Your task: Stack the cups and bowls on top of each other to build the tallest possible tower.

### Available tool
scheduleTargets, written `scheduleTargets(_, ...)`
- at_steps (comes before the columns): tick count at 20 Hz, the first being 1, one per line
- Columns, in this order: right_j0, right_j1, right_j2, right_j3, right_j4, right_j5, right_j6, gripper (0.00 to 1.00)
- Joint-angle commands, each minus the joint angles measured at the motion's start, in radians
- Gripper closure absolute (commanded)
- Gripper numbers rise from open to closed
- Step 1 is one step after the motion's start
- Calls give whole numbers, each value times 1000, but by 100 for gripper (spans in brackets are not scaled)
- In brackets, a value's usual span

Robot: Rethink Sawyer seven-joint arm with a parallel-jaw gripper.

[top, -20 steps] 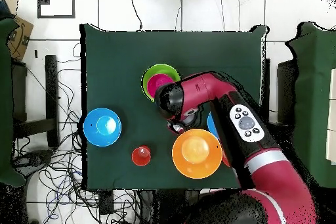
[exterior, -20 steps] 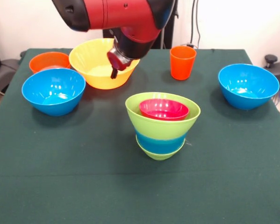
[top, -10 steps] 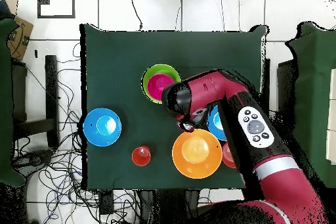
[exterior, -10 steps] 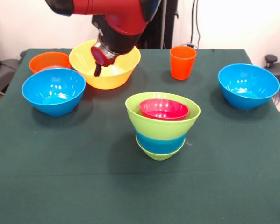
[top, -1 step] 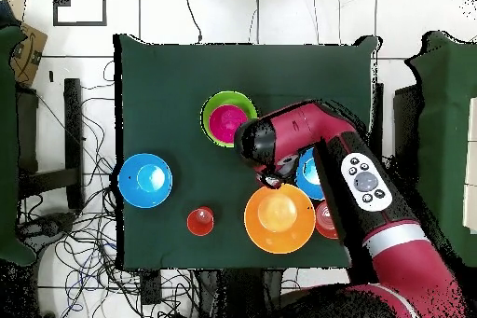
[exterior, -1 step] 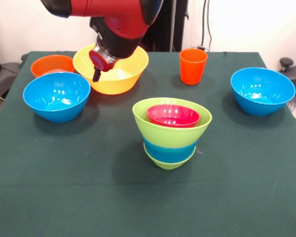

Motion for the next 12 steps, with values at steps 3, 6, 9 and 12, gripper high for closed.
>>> scheduleTargets(3,4,100,-15,-21,-63,12,-277,0)
scheduleTargets(6,10,115,-14,-24,-63,-1,-259,0)
scheduleTargets(9,16,131,-14,-29,-72,-19,-245,0)
scheduleTargets(12,18,143,-14,-38,-80,-30,-242,0)
